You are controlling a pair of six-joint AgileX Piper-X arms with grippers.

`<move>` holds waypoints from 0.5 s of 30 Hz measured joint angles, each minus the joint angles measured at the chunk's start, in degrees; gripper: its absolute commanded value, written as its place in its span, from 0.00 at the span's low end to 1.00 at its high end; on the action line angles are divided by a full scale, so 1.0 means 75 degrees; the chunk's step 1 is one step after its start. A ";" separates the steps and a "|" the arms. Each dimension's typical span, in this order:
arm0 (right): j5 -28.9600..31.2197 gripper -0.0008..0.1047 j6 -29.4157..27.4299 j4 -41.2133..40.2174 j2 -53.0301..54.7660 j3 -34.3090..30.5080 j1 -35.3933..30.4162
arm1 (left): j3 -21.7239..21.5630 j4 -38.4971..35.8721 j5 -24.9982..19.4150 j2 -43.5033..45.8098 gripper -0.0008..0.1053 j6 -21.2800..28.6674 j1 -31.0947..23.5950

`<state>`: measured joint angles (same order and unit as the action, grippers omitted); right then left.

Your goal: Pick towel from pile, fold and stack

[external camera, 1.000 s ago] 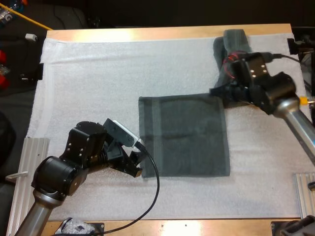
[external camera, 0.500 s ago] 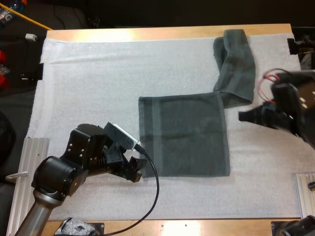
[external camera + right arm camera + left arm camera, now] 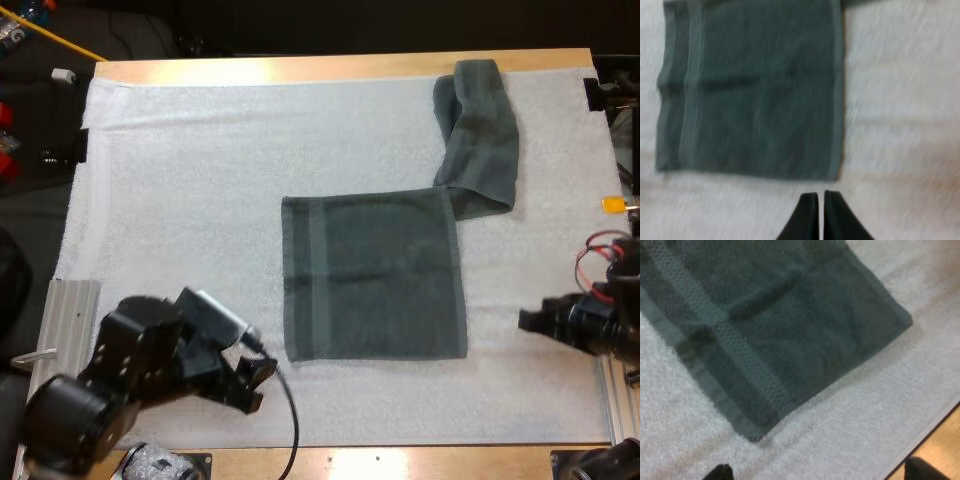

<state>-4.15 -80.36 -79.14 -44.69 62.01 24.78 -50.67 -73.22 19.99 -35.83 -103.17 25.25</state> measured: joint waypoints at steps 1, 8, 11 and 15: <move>-0.0152 0.01 0.0043 -0.0008 0.0057 -0.0145 0.0000 | 0.0000 -0.0011 0.0000 0.0111 0.62 -0.0057 0.0000; -0.0755 0.40 0.0087 -0.0044 0.0133 -0.1053 0.0000 | 0.0000 -0.0308 0.0027 0.0411 0.62 -0.0311 0.0000; -0.0878 0.54 0.0087 0.0189 0.0133 -0.1437 0.0000 | 0.0033 -0.0357 0.0031 0.0411 0.62 -0.0312 0.0000; -0.1109 0.54 0.0287 0.0918 0.0133 -0.2024 0.0000 | 0.0229 -0.0354 0.0065 0.0411 0.62 -0.0369 0.0000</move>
<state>-12.46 -78.20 -72.25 -43.70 46.83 24.78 -48.95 -75.88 20.47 -32.75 -105.93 25.25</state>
